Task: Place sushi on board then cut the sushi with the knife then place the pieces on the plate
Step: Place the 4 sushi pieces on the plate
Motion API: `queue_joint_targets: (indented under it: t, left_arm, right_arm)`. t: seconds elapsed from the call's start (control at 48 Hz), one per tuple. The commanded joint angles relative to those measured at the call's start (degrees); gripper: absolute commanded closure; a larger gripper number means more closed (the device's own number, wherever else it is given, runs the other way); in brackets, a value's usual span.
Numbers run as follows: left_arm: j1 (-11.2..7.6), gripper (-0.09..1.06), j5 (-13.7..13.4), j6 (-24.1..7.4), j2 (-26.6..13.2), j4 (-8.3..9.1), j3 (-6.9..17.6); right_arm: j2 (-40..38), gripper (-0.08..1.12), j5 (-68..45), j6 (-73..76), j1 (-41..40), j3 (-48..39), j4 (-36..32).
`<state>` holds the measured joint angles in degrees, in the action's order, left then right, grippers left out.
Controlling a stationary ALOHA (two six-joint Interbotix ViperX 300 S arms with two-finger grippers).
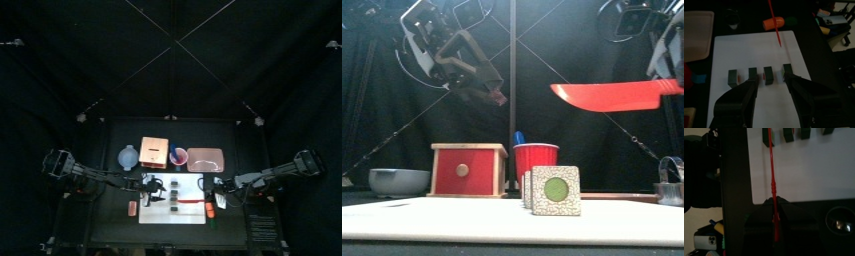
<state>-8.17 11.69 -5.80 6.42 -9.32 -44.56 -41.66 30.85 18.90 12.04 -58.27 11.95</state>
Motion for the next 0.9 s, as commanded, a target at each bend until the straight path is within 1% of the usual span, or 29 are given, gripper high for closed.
queue_joint_targets:
  t: [0.021,0.125,0.292,0.458,0.562,0.729,0.812,0.896]
  left_arm:
    - [0.35,0.15,1.7,-0.1,0.9,0.09,0.4]
    - [0.79,0.15,2.5,0.0,0.5,0.00,0.0]
    - [2.02,0.15,4.0,0.0,0.1,0.00,-0.3]
    - [2.55,0.15,4.0,-0.1,0.0,0.00,-0.5]
    - [2.99,0.15,4.0,0.0,0.0,0.00,-1.0]
    - [2.99,0.15,4.3,0.1,0.0,-0.09,-1.8]
    - [3.08,0.15,4.4,0.0,0.0,-0.09,-2.4]
    - [3.60,0.15,4.6,0.0,0.0,-0.09,-2.9]
  right_arm:
    - [-4.9,0.63,1.1,3.2,-0.9,-2.6,0.0]
    - [-8.0,0.61,3.3,6.2,-2.1,-5.4,-0.8]
    - [-9.1,0.57,6.9,7.8,-4.0,-7.7,-1.9]
    - [-9.0,0.50,7.9,7.8,-4.9,-9.2,-2.3]
    - [-8.9,0.42,8.2,7.9,-5.6,-9.8,-1.9]
    - [-8.9,0.32,10.2,7.9,-6.3,-9.4,-2.3]
    - [-8.9,0.29,10.9,7.9,-7.0,-8.5,-2.7]
    - [-8.7,0.28,9.8,7.8,-8.1,-7.0,-4.7]
